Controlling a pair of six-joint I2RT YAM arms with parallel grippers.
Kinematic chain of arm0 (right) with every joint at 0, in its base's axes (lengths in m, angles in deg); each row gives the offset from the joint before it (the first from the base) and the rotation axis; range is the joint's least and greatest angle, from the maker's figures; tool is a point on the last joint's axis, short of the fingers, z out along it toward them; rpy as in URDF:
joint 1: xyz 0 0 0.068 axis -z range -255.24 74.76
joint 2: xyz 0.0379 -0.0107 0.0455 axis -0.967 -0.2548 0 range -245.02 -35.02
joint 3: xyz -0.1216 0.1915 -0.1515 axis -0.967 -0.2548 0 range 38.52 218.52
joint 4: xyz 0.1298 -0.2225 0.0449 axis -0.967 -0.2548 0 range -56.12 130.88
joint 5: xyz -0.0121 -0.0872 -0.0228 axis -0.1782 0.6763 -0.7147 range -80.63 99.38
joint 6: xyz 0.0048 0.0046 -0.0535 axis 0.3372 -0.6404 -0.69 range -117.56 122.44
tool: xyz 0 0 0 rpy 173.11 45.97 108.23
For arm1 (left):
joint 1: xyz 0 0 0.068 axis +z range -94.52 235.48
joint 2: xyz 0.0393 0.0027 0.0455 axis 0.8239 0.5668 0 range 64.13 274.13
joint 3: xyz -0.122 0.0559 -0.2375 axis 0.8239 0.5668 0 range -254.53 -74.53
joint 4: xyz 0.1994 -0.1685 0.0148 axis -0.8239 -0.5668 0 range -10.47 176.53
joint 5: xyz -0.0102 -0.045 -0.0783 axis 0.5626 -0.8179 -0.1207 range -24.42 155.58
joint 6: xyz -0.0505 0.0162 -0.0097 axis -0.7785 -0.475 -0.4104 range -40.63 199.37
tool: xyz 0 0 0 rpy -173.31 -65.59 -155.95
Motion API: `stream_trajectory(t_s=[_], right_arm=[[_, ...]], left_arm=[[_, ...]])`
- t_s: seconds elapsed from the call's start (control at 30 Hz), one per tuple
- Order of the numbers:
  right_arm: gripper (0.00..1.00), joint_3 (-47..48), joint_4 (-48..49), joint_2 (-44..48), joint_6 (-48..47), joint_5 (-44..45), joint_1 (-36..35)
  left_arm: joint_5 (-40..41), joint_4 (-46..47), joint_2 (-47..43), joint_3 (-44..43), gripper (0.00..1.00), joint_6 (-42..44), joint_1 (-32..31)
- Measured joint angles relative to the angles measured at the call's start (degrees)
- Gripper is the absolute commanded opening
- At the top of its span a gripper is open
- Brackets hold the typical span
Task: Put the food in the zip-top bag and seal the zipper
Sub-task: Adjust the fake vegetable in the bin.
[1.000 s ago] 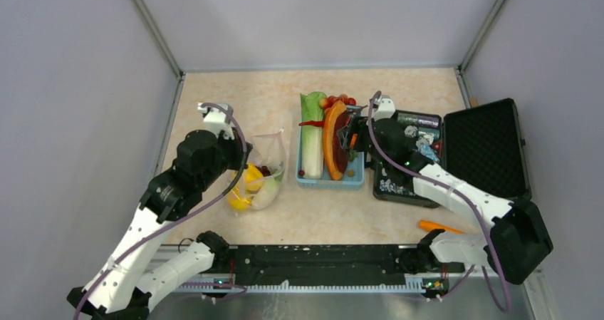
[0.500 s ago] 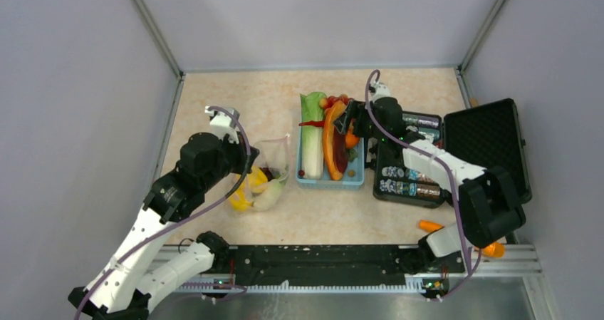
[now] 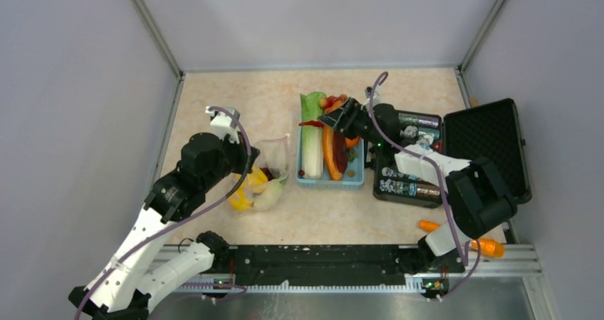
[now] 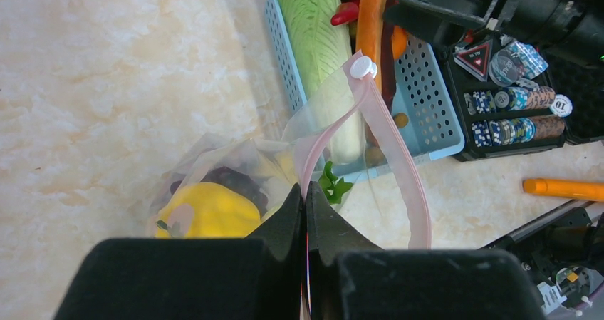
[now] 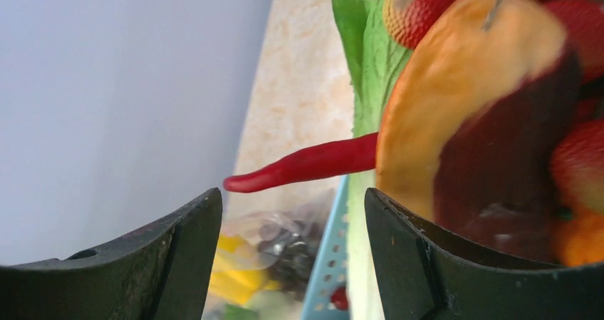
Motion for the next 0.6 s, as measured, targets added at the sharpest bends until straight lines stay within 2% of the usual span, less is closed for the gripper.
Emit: stream_trajectory(t_s=[0.13,0.23,0.33,0.43,0.5,0.57,0.6], right_arm=[[0.74,-0.83,6.97,-4.24,12.79,1.07,-2.23],[0.75,-0.81,8.41,-6.32,18.25,3.72,-5.22],[0.67,-0.55,8.17,-7.32,23.10,7.13,-7.65],[0.66,-0.57,10.05,-8.90,27.87,9.92,-8.55],[0.58,-0.48,10.45,-10.05,29.51,11.32,-8.55],[0.41,-0.44,11.08,-10.86,30.60,12.09,-8.55],[0.36,-0.44,11.89,-11.13,30.86,12.39,-8.55]], left_arm=[[-0.15,0.28,0.00,0.02,0.00,-0.02,0.00],[-0.15,0.26,0.00,0.07,0.00,-0.02,0.00],[-0.11,0.24,-0.04,0.07,0.00,-0.04,0.00],[0.20,0.20,-0.46,0.20,0.00,-0.07,0.00],[0.39,0.17,-0.87,0.22,0.00,-0.07,0.00],[0.50,0.20,-1.16,0.22,0.00,-0.09,0.00],[0.52,0.20,-1.16,0.22,0.00,-0.09,0.00]])
